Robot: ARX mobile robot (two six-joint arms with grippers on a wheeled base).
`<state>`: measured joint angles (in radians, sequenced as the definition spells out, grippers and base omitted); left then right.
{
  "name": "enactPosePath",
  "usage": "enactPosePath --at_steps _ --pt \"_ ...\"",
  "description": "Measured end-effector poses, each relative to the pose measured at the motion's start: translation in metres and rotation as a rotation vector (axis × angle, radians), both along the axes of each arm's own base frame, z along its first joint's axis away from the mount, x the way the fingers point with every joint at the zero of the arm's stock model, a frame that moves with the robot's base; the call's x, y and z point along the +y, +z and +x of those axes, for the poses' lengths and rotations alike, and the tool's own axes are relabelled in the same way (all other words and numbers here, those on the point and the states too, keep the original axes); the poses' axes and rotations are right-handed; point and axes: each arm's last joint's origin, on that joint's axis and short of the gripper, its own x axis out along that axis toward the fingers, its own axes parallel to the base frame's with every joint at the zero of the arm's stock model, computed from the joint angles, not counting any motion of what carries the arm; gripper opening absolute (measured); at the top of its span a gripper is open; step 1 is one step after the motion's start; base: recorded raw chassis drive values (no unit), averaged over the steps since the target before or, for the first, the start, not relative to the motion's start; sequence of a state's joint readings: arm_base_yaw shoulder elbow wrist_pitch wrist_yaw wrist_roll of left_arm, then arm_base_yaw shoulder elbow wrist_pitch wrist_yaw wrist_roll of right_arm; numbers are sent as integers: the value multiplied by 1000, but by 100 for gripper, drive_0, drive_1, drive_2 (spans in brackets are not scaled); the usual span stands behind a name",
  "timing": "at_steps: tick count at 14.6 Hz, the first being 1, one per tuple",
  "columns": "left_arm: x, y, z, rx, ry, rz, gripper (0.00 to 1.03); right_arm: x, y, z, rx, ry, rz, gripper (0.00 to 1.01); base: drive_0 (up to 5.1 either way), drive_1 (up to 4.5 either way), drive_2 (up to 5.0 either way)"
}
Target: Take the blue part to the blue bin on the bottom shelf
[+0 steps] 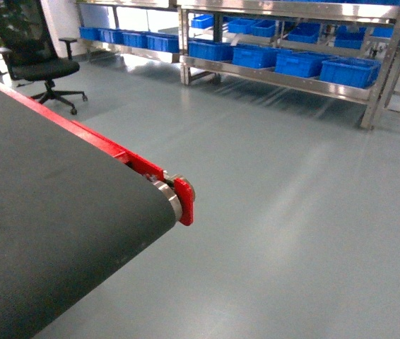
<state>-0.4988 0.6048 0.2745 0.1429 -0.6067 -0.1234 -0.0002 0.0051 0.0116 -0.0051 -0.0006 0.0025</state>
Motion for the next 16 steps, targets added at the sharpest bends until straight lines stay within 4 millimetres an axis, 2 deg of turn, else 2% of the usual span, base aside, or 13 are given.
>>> enactPosePath --at_steps 16 --pt "0 0 0 0 0 0 44 0 0 0 0 0 0 98 -160 -160 -160"
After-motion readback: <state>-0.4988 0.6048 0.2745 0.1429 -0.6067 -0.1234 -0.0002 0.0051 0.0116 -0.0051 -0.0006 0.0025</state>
